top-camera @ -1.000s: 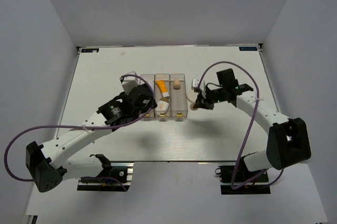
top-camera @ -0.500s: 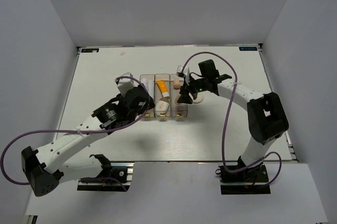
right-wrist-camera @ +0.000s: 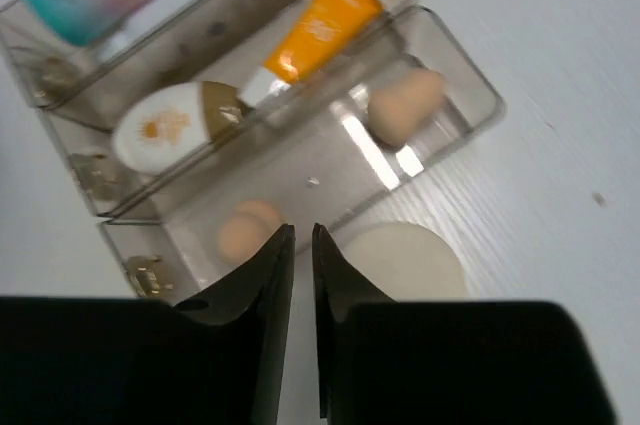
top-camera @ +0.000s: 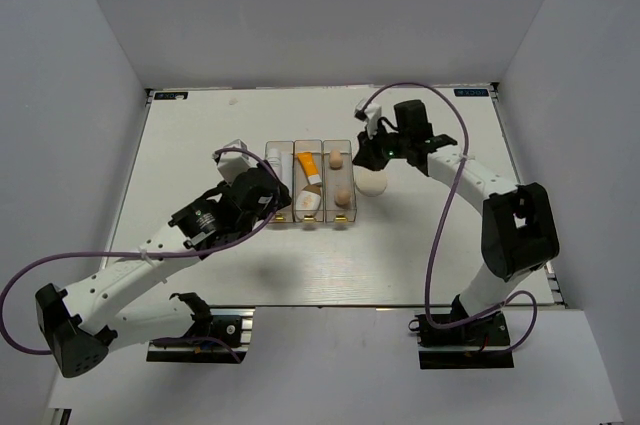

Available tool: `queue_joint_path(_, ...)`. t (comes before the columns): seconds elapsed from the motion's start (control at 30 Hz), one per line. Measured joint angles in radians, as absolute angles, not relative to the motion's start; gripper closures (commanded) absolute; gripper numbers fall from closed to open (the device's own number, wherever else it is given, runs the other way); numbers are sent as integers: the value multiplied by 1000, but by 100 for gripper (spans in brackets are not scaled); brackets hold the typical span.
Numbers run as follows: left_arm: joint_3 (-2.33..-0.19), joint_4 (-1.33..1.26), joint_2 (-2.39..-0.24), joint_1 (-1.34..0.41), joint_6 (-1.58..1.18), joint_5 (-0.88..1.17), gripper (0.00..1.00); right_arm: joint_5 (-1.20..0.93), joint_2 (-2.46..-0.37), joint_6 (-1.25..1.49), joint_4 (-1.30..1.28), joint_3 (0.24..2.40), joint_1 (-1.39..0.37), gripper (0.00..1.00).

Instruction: Organize the makeup

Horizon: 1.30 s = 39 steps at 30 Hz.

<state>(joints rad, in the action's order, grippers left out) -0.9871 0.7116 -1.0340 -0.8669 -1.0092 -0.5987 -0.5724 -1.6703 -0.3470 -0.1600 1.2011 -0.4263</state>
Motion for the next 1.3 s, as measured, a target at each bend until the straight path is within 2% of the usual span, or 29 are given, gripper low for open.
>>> queue_joint_path(0.03, -986, 711, -1032, -867, -1011, -599, 24, -543, -1670, -321, -154, 1201, -408, 93)
queue_joint_path(0.13, -974, 711, -1022, -867, -1018, -599, 24, -473, -1671, -261, -154, 1200, -336, 98)
queue_joint_path(0.17, -970, 712, -1019, -867, -1020, -599, 24, -460, -1672, -244, -156, 1200, -311, 97)
queue_joint_path(0.27, -967, 711, -1019, -867, -1022, -599, 24, -444, -1702, -212, -177, 1209, -250, 83)
queue_joint_path(0.3, -967, 711, -1019, -867, -1022, -599, 24, -443, -1722, -207, -185, 1217, -238, 73)
queue_joint_path(0.37, -967, 711, -1022, -867, -1022, -599, 24, -450, -1785, -205, -222, 1243, -224, 62)
queue_joint_path(0.43, -967, 711, -1030, -867, -1022, -598, 24, -457, -1844, -205, -257, 1261, -223, 58)
queue_joint_path(0.63, -967, 711, -1044, -871, -1022, -598, 24, -464, -1960, -215, -337, 1296, -224, 53)
queue_joint_path(0.9, -968, 712, -1044, -873, -1022, -599, 24, -448, -2004, -221, -350, 1335, -222, 55)
queue_joint_path(1.03, -968, 715, -1044, -873, -1022, -599, 24, -439, -2004, -226, -350, 1336, -222, 60)
queue_joint_path(1.1, -968, 715, -1044, -873, -1022, -599, 24, -439, -2006, -231, -350, 1336, -222, 73)
queue_joint_path(1.13, -969, 715, -1044, -873, -1022, -599, 24, -439, -2008, -235, -350, 1336, -222, 86)
queue_joint_path(1.2, -969, 715, -1044, -873, -1022, -599, 24, -454, -2016, -239, -348, 1336, -222, 99)
queue_joint_path(1.3, -970, 718, -1044, -873, -1022, -599, 24, -477, -2017, -240, -348, 1336, -214, 100)
